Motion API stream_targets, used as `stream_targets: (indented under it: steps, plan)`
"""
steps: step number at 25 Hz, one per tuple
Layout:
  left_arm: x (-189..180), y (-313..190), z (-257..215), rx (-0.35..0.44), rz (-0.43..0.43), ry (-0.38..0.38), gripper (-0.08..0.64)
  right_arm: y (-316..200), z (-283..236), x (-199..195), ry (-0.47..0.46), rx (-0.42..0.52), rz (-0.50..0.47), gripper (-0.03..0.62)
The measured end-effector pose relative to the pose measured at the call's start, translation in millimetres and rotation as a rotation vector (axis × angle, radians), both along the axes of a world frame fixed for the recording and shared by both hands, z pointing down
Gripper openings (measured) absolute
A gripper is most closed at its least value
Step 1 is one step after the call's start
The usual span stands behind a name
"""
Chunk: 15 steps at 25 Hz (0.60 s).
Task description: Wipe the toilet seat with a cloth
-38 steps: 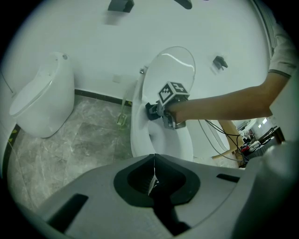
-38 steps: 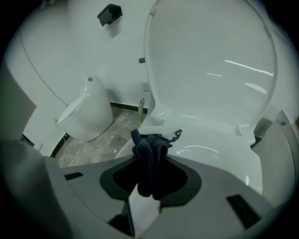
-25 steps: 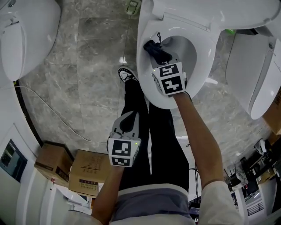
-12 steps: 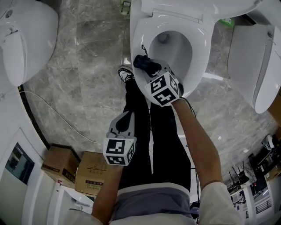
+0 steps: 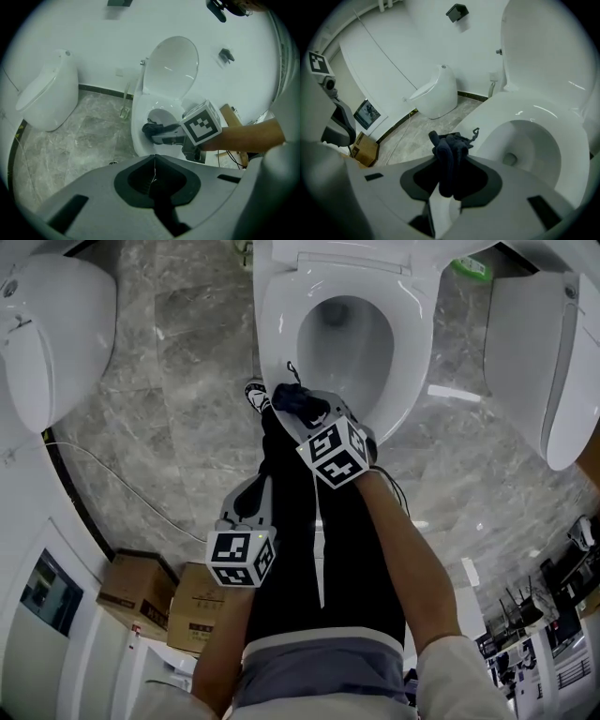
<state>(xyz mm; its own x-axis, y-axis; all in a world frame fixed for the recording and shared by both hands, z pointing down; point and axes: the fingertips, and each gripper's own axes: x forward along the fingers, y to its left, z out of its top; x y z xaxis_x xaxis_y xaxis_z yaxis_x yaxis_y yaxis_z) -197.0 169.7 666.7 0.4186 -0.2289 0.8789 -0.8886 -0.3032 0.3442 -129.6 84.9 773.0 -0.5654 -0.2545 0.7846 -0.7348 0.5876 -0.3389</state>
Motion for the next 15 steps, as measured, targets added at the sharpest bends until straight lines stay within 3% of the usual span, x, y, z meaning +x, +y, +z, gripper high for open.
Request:
stream_targets:
  steps: [15]
  plan:
    - [38, 7, 1, -0.016, -0.003, -0.006, 0.011, 85, -5, 31, -0.090, -0.129, 0.081, 0.110]
